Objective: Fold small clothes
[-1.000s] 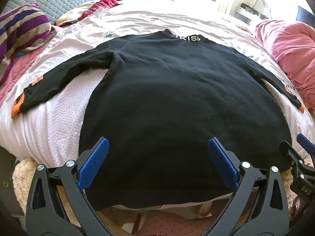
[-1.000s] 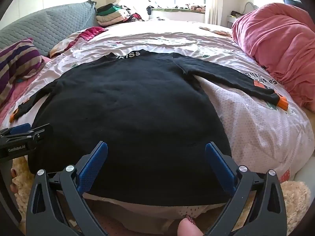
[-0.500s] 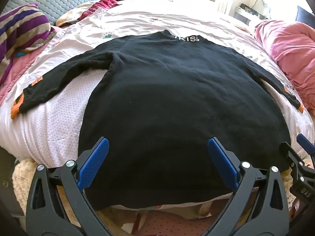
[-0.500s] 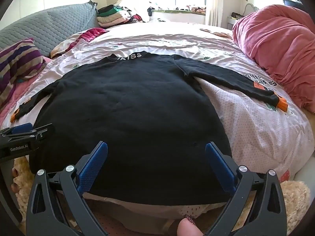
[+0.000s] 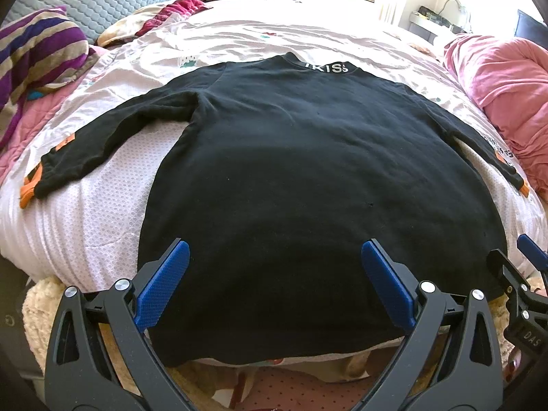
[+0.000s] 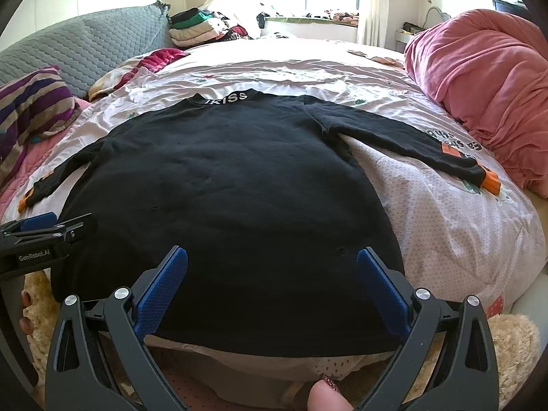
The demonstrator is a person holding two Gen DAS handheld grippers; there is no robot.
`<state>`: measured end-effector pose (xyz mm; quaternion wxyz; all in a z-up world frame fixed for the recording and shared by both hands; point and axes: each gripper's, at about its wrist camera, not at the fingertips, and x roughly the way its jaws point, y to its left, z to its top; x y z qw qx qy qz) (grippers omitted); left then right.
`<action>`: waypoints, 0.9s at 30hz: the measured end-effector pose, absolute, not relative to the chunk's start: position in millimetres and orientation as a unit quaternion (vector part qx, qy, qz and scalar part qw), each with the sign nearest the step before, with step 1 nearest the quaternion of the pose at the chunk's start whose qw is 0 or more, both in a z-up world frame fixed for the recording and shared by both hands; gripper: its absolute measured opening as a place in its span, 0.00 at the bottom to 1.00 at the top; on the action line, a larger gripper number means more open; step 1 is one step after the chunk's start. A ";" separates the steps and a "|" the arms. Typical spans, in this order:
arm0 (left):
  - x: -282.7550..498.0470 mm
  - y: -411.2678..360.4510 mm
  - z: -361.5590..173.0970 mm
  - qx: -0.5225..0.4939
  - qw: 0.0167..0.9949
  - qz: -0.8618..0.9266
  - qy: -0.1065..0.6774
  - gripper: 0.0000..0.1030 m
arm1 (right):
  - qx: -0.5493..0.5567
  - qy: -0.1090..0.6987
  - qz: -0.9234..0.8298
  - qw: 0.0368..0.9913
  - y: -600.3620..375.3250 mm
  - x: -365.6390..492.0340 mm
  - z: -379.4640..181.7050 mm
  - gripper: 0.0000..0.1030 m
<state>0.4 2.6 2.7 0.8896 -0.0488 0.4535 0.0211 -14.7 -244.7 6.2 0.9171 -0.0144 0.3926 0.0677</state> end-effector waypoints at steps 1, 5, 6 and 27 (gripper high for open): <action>0.4 2.6 2.9 -0.048 0.890 0.021 0.453 0.92 | -0.015 0.392 0.067 0.917 -244.3 -14.7 6.2 0.96; 0.3 2.7 3.5 -0.048 0.890 0.021 0.454 0.92 | -0.015 0.392 0.067 0.917 -244.2 -14.4 6.3 0.96; 0.4 2.6 3.6 -0.047 0.890 0.022 0.454 0.92 | -0.015 0.393 0.067 0.917 -244.3 -14.5 6.3 0.96; 3.9 2.8 4.1 -0.045 0.890 0.021 0.454 0.92 | -0.014 0.393 0.064 0.917 -244.5 -13.0 6.5 0.96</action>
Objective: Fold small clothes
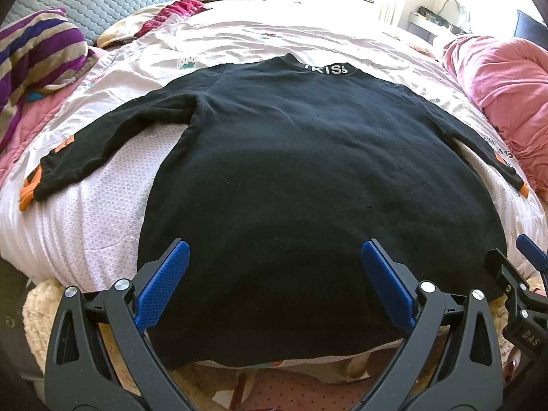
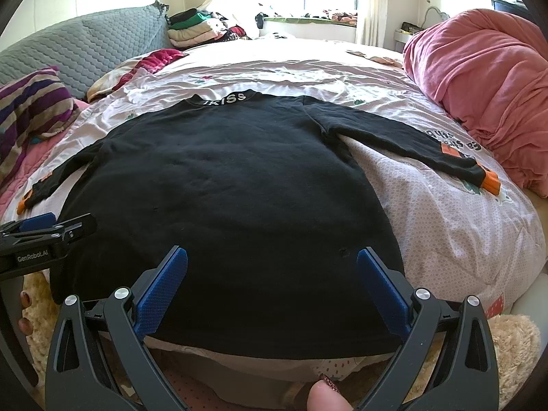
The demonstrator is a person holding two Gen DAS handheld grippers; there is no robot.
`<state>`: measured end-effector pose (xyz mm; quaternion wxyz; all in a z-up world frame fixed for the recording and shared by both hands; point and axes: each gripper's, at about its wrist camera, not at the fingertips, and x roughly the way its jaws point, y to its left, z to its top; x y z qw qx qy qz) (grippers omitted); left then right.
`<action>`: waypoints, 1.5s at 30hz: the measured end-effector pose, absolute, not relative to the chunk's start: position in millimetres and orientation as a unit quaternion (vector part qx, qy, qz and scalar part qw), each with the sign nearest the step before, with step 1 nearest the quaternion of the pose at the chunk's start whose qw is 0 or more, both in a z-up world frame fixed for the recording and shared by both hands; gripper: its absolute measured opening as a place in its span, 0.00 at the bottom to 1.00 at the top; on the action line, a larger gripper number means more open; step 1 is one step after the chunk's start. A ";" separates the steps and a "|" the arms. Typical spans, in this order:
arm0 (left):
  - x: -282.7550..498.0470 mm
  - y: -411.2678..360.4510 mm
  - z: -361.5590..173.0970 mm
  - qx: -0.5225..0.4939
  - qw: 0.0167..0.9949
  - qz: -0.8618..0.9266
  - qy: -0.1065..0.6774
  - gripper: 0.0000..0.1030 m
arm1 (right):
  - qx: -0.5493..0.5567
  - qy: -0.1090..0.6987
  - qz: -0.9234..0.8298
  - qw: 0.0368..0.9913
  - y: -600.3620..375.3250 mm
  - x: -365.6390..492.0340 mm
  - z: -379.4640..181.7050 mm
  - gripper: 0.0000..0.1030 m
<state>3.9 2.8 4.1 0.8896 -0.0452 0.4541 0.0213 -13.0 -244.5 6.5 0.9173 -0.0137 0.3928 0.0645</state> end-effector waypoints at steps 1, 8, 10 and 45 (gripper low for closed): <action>4.1 2.9 4.2 -0.045 0.890 0.021 0.454 0.92 | -0.014 0.393 0.065 0.917 -244.2 -12.7 6.6 0.96; 7.2 1.8 4.3 -0.046 0.891 0.020 0.452 0.92 | -0.014 0.399 0.063 0.915 -246.2 -5.9 5.1 0.96; 10.4 1.1 4.1 -0.048 0.890 0.020 0.452 0.92 | -0.014 0.400 0.062 0.915 -246.1 -2.9 5.7 0.96; 109.0 -22.2 19.3 -0.032 0.893 0.023 0.448 0.92 | 0.014 0.382 0.016 0.924 -271.0 92.9 34.8 0.96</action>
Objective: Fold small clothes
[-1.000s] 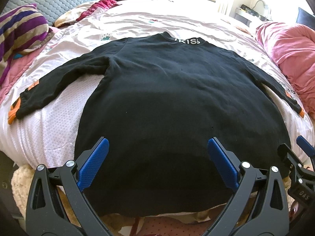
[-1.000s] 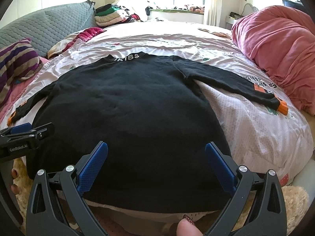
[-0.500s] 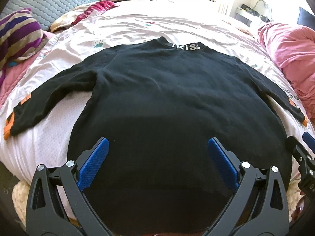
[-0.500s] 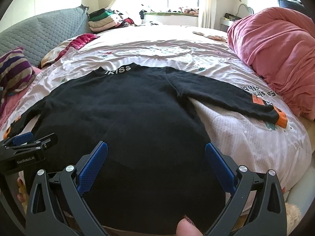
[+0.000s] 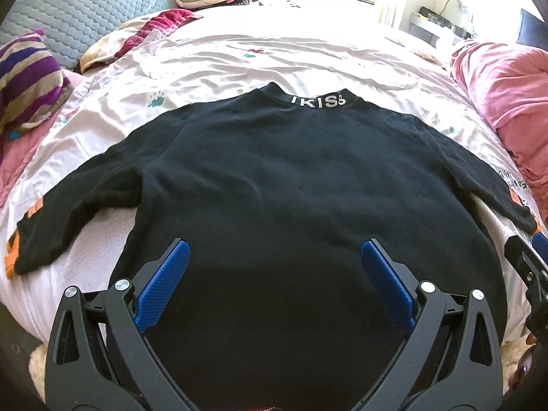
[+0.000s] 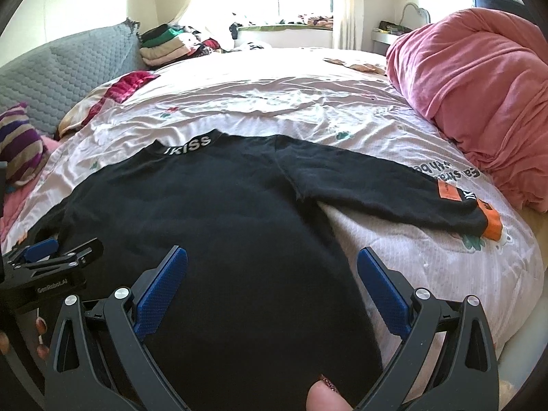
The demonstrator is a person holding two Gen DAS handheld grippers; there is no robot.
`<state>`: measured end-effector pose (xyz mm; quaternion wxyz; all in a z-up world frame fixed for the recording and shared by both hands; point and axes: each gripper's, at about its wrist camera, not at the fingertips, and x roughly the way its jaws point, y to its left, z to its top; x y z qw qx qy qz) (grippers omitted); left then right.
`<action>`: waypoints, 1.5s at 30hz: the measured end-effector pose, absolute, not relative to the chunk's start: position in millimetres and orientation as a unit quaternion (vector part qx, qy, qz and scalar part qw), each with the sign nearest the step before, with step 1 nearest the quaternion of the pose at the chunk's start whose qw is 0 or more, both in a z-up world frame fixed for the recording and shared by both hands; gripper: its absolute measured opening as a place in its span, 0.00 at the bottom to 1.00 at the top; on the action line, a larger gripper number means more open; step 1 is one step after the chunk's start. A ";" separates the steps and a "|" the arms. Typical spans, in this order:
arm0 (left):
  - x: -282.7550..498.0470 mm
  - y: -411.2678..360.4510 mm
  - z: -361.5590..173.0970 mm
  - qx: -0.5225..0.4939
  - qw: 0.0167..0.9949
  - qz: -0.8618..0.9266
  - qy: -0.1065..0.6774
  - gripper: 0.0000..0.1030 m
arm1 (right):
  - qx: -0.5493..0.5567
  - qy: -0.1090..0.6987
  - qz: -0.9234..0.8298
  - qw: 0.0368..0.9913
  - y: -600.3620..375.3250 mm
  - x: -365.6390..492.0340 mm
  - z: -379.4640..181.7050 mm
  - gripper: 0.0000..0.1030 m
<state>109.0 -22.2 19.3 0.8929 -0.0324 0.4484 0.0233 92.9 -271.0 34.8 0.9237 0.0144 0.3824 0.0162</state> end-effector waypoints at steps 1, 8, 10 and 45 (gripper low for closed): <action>111.6 -24.0 20.2 -0.031 0.893 0.022 0.448 0.92 | 0.017 0.382 0.015 0.924 -273.5 96.8 35.7 0.96; 131.7 -38.3 28.1 -0.026 0.895 0.014 0.444 0.92 | 0.020 0.374 -0.004 0.927 -289.9 124.6 48.4 0.96; 136.8 -43.1 29.9 -0.025 0.896 0.011 0.443 0.92 | 0.023 0.371 -0.009 0.928 -295.8 130.9 51.4 0.96; 222.6 -109.0 -12.1 0.016 0.877 -0.012 0.481 0.92 | 0.124 0.411 -0.200 0.881 -453.4 172.6 -9.2 0.96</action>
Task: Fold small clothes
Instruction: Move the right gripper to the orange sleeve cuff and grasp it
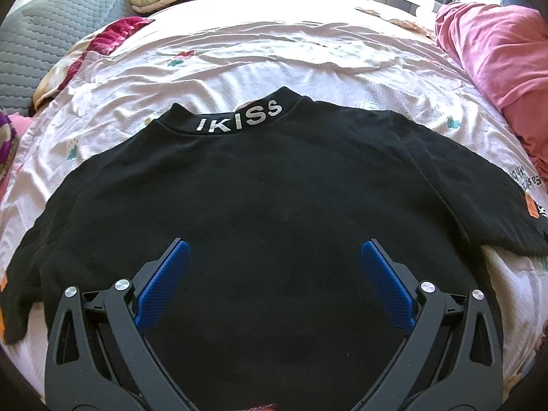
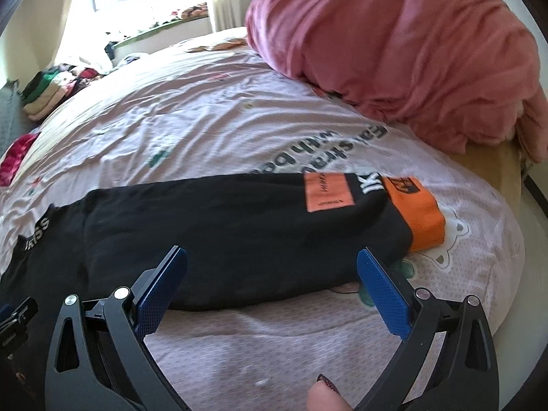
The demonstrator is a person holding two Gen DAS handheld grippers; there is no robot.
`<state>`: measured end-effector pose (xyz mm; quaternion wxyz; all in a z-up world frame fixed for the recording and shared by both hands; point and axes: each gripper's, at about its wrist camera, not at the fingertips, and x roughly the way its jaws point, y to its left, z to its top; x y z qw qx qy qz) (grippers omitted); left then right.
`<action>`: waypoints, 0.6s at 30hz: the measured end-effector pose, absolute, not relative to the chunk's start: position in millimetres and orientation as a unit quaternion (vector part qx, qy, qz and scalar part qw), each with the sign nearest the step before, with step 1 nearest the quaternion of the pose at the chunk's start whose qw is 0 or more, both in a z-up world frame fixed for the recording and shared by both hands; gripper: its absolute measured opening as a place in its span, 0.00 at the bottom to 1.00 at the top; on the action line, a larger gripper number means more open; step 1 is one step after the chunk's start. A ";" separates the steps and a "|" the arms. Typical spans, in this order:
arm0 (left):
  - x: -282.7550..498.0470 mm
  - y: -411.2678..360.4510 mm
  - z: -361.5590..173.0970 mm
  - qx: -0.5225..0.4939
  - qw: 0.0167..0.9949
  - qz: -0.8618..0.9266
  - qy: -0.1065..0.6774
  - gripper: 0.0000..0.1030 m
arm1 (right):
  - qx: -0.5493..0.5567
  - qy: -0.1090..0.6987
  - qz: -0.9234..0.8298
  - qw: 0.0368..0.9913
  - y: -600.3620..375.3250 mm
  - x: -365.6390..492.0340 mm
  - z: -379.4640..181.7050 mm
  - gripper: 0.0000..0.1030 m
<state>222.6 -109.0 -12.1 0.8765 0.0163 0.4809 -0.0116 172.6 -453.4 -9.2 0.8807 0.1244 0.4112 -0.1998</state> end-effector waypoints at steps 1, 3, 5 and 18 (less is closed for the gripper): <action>225.1 -109.3 -13.5 0.016 0.876 -0.012 0.482 0.92 | 0.127 0.413 -0.203 0.879 -456.7 173.3 -11.5 0.96; 229.7 -110.7 -16.4 0.015 0.874 -0.012 0.485 0.92 | 0.135 0.420 -0.210 0.873 -464.0 173.6 -16.6 0.96; 233.5 -111.9 -18.7 0.016 0.873 -0.011 0.487 0.92 | 0.151 0.425 -0.214 0.866 -471.5 173.3 -21.6 0.96; 249.1 -114.9 -31.0 0.017 0.865 -0.016 0.502 0.92 | 0.239 0.400 -0.268 0.843 -500.1 154.2 -21.7 0.96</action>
